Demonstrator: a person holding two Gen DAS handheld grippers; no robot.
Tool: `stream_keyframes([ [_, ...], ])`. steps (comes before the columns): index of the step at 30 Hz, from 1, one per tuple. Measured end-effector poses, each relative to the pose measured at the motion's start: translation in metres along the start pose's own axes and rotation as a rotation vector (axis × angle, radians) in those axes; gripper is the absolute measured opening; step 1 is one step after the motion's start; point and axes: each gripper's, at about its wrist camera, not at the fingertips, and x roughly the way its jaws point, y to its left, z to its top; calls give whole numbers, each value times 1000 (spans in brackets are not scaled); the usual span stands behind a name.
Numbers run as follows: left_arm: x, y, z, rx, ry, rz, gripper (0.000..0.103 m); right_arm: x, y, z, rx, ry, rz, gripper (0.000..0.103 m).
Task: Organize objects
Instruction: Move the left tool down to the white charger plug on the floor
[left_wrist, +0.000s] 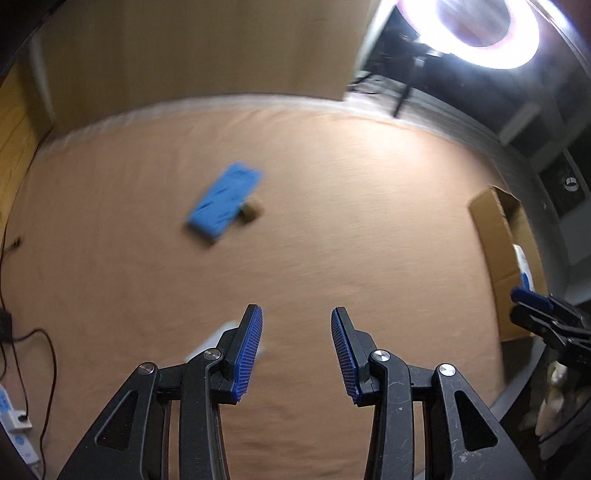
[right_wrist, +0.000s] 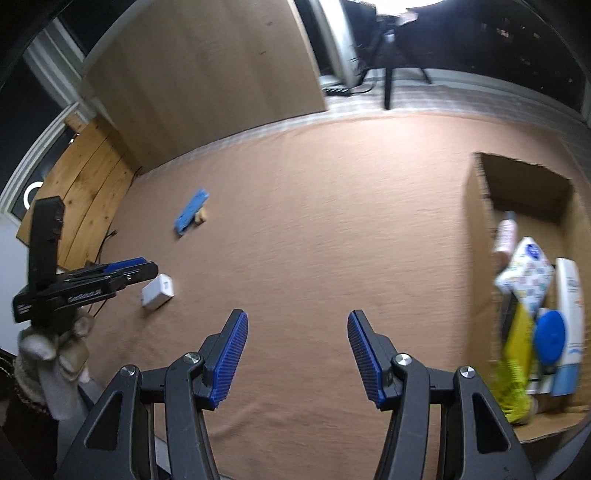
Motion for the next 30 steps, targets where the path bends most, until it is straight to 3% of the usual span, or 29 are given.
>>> stream_keyframes([
  [5,10,58,-9,-104,6,5,41,18,21,0,15,31,42,52],
  [7,15,77,-13,-149,22,-29,41,25,28,0,19,43,54,52],
  [12,21,93,-21,-171,36,-86,41,37,44,2,0,63,62,52],
  [18,21,84,-29,-123,55,-122,41,45,52,2,-12,83,71,52],
  [30,20,29,-47,8,71,-103,41,53,52,2,-17,115,72,52],
])
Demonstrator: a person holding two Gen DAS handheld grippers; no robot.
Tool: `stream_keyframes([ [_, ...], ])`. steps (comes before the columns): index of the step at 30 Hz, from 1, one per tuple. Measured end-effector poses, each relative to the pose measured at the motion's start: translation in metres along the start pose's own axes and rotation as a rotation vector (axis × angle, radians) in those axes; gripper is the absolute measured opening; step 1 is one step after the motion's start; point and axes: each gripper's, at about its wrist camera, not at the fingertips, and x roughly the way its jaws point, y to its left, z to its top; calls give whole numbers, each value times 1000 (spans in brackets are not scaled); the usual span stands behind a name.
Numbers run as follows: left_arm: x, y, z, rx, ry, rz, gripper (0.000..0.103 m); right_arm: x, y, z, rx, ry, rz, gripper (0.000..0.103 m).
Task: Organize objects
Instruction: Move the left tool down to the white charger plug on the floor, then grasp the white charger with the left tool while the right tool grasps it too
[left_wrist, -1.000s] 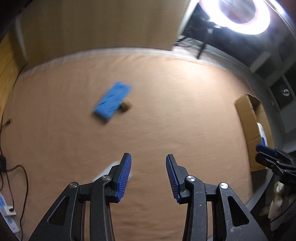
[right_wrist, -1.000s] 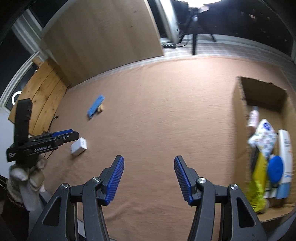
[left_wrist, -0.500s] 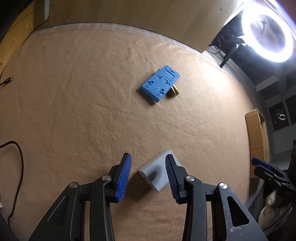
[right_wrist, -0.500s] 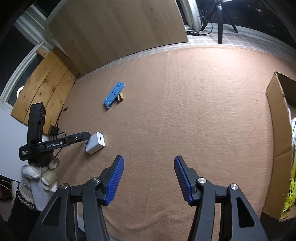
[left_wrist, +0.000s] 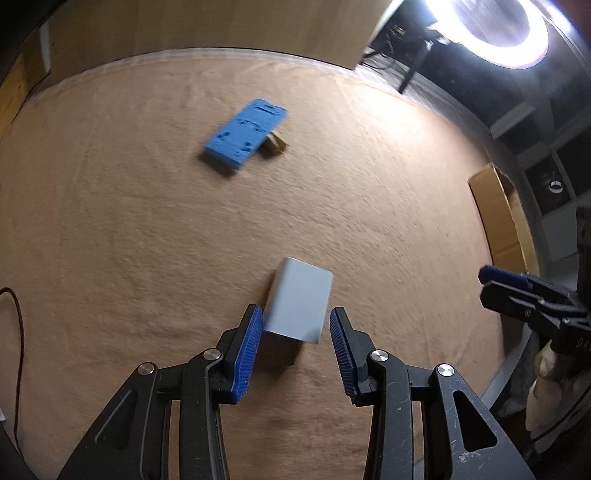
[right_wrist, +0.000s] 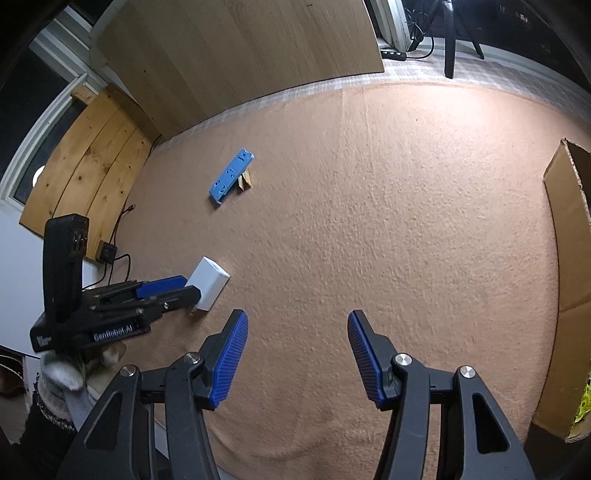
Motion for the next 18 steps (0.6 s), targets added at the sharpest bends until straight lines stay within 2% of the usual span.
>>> stream_keyframes([
  [9,1,-29,-4,45,-32,31,41,12,2,3,5,29,18,53],
  [11,0,-34,-6,61,-48,57,41,16,6,5,5,33,24,53],
  [15,-6,-34,-15,96,-65,99,44,26,14,10,4,43,46,53],
  [18,-6,-33,-18,100,-71,116,50,35,21,14,-1,56,61,53],
])
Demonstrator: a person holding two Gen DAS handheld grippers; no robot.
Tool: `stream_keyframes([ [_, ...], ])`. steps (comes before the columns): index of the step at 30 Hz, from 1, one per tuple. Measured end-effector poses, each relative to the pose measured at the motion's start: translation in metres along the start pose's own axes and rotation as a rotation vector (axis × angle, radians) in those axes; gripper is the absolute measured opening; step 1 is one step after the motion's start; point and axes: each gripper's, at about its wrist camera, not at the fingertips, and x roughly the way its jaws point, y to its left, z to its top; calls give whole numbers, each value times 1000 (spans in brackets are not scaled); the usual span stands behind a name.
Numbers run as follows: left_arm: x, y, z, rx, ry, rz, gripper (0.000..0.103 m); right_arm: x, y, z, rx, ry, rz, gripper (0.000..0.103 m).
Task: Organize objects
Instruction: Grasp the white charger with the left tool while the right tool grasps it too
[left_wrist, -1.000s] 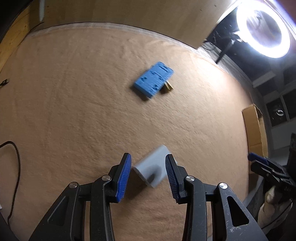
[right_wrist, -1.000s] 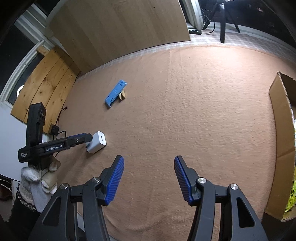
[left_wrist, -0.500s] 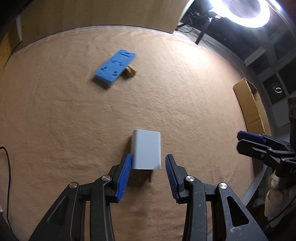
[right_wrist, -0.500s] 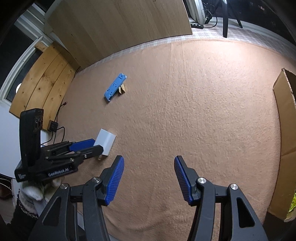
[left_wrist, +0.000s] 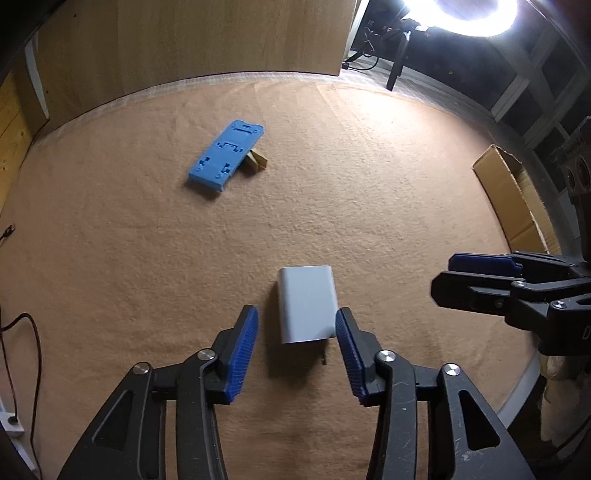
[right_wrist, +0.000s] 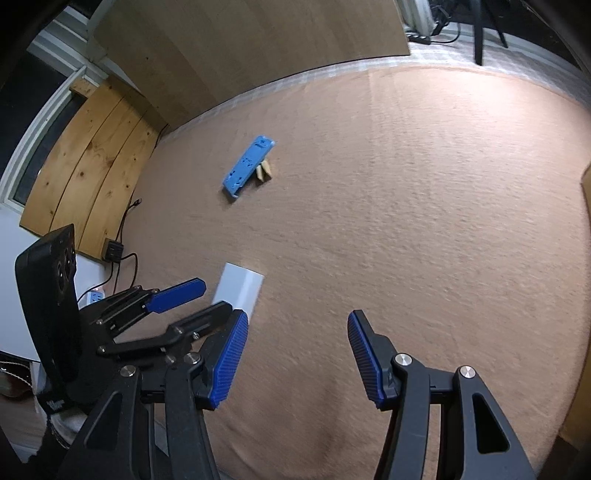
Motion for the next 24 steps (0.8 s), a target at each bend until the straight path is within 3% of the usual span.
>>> stream_keyframes([
  [7,-1,14,1,-9,-5,-8,64,24,10,10,19,34,49,53],
  [19,5,17,-9,-38,19,-47,67,45,22,18,27,76,91,52],
  [24,5,20,-8,-34,17,-58,62,52,27,21,20,101,110,41],
])
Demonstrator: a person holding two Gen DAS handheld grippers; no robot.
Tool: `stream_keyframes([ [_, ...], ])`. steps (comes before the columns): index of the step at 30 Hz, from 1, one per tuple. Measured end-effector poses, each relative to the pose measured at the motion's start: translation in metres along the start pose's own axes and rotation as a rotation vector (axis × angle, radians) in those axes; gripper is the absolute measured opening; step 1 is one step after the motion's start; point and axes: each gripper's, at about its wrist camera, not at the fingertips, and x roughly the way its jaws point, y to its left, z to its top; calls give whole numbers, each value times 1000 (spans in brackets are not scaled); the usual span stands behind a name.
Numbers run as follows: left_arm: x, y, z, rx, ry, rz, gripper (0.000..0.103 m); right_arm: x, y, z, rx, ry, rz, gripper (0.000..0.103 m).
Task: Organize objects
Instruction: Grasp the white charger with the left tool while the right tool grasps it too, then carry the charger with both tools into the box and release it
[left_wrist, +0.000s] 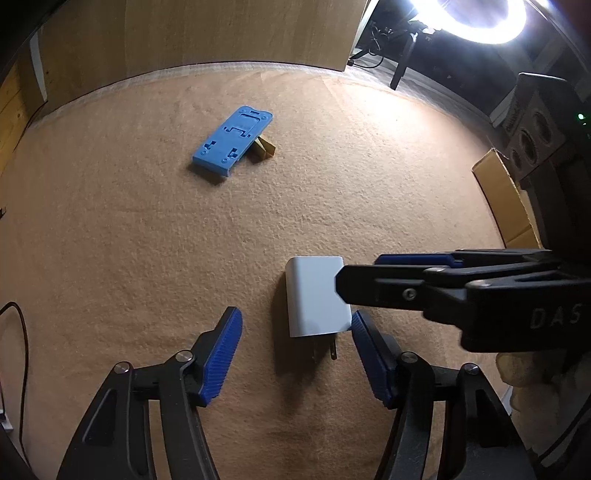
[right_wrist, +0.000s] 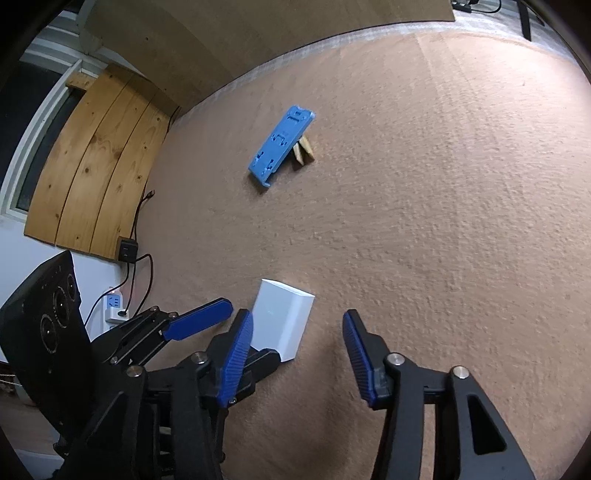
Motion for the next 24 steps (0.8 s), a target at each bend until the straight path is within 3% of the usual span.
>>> stream_keyframes([
  [9,-2,-6,-3,4,17,-67,36,12,0,0,8,48,47,18],
  [16,0,-18,2,14,22,-68,31,3,-5,-3,11,21,43,18],
  [24,-10,-63,20,97,-9,-93,31,-45,-27,-16,27,-78,8,18],
])
